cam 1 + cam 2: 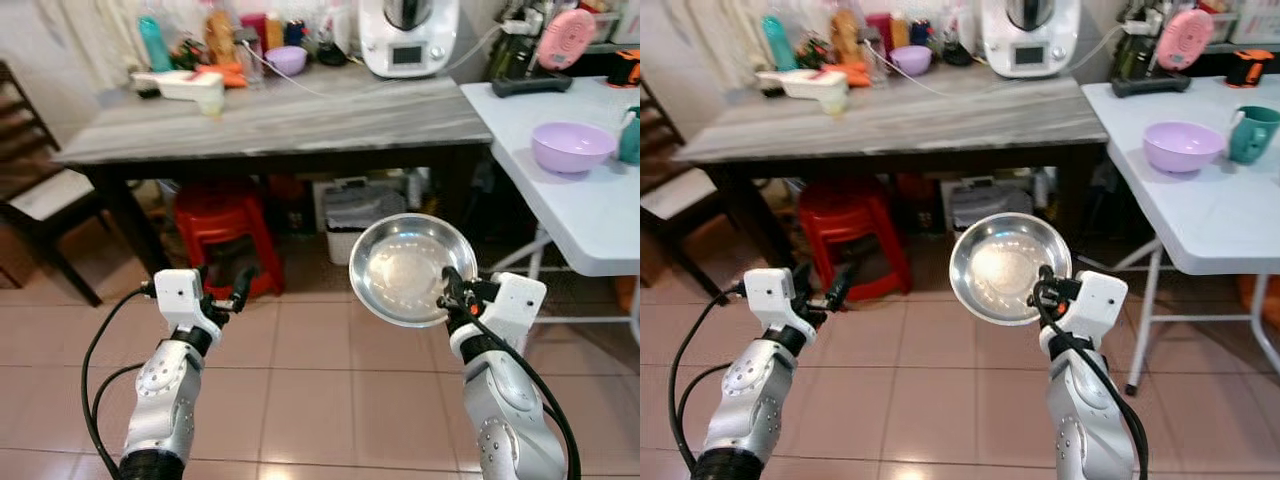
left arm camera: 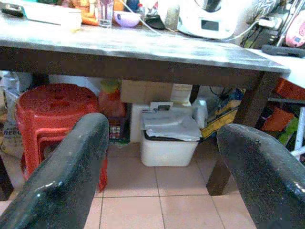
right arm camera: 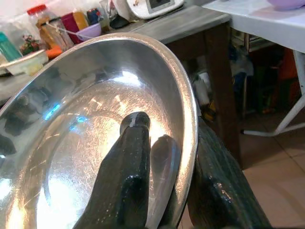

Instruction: Setting the table

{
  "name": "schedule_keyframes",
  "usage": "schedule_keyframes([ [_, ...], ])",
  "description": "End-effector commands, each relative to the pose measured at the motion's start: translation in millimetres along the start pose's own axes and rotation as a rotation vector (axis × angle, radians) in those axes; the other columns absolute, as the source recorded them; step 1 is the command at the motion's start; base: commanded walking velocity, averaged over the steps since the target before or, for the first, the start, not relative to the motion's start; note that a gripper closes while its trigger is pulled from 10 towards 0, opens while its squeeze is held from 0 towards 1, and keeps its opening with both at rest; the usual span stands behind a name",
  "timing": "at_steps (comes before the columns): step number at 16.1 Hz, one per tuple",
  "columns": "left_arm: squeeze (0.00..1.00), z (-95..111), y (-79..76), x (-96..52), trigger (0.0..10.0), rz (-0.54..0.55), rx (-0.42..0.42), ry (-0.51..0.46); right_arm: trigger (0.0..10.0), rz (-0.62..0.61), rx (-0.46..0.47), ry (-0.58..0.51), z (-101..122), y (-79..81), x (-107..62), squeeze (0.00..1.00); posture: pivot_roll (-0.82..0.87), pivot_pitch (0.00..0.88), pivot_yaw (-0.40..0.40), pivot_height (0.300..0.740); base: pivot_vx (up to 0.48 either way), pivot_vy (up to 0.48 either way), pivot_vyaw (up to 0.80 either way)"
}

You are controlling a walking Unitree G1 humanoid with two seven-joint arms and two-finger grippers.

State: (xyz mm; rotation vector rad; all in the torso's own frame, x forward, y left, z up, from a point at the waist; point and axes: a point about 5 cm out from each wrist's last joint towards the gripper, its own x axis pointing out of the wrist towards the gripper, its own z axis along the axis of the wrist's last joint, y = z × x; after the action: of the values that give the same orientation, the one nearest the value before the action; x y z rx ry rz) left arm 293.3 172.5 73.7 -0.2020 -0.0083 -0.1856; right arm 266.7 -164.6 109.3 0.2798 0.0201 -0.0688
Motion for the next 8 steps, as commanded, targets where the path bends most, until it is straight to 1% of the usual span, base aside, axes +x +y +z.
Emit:
schedule_keyframes([
  [1,0.0,2,-0.9,-2.2,10.0,-0.007,0.016,-0.016,10.0,-0.004,-0.005,-0.025,4,0.2,1.4,0.0,-0.09,0.0,0.107,0.74,0.0,0.0,0.0],
  [4,0.0,-1,-8.1,-5.6,10.0,-0.048,-0.013,-0.02,10.0,0.0,-0.017,-0.023,3,-2.4,-0.2,0.0,-0.09,0.0,0.107,0.74,0.321,0.0,0.0],
  [8,0.0,-3,-12.7,-7.7,10.0,-0.063,-0.019,-0.016,10.0,0.016,-0.022,-0.024,3,-1.1,-0.5,0.0,-0.09,0.0,0.107,0.74,0.386,0.0,0.0],
])
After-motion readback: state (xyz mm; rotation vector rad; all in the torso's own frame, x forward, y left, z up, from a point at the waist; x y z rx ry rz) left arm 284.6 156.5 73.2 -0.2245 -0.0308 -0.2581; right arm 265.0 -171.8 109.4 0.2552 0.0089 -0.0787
